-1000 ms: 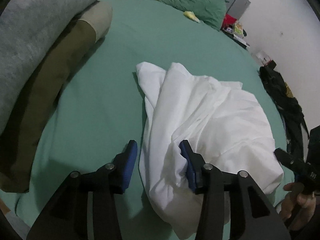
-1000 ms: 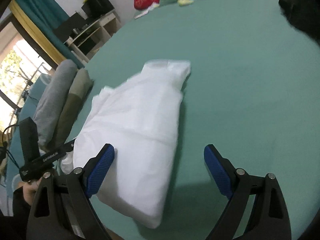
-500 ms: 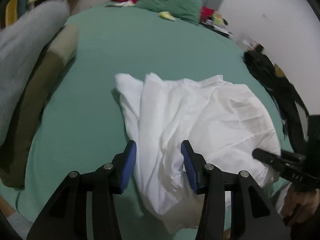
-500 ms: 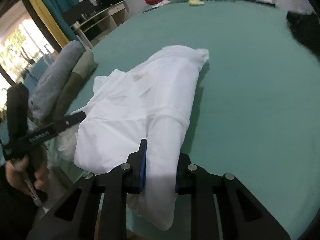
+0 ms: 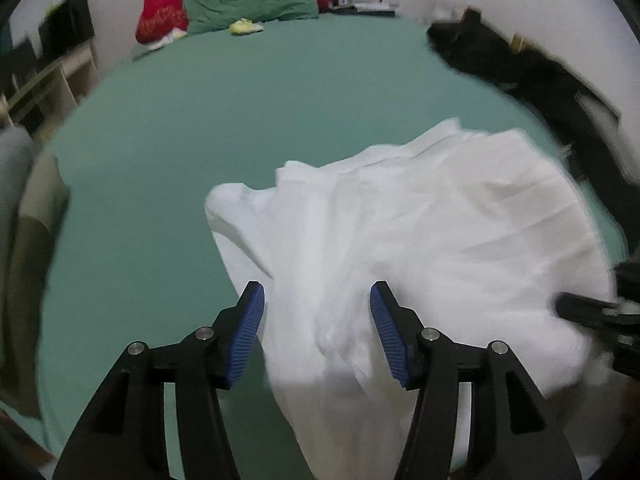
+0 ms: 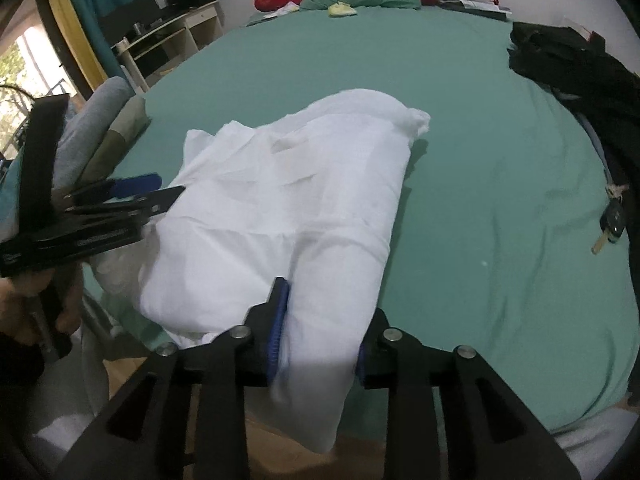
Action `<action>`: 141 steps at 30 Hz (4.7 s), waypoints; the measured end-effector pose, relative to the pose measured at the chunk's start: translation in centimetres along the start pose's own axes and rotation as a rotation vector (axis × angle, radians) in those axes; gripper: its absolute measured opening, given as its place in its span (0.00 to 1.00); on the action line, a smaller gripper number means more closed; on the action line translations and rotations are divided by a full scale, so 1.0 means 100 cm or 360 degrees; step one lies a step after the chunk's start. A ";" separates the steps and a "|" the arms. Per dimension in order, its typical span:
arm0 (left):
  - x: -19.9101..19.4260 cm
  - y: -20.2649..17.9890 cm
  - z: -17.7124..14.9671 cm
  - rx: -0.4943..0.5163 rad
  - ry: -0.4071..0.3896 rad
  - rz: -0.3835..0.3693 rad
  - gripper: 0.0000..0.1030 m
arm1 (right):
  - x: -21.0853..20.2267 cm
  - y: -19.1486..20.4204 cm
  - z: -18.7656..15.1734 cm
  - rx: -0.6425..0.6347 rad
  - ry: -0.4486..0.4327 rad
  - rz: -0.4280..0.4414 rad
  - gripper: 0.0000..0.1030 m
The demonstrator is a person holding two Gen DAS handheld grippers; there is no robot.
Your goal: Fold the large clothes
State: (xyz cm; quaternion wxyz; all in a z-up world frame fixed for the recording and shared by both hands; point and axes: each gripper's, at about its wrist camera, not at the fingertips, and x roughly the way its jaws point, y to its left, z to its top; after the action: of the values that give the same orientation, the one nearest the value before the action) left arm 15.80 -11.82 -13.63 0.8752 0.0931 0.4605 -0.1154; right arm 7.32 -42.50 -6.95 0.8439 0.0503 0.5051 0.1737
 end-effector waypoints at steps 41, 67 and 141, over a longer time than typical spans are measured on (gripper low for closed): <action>-0.024 0.002 -0.038 -0.0407 0.0148 -0.0610 0.69 | -0.028 -0.015 0.010 0.0082 -0.0101 -0.0027 0.74; 0.035 0.013 -0.031 -0.0578 0.0223 -0.1048 0.90 | 0.032 -0.037 0.004 0.0253 -0.0023 0.0180 0.74; -0.240 0.365 0.033 -0.0259 -0.0611 -0.0032 0.22 | 0.027 0.338 0.208 -0.0308 -0.0724 0.0998 0.20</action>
State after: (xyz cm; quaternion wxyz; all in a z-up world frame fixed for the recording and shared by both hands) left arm 15.68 24.96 10.09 0.9503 -0.0062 0.2940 -0.1023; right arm 18.33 -8.16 9.67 0.8411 0.1596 0.2468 0.4541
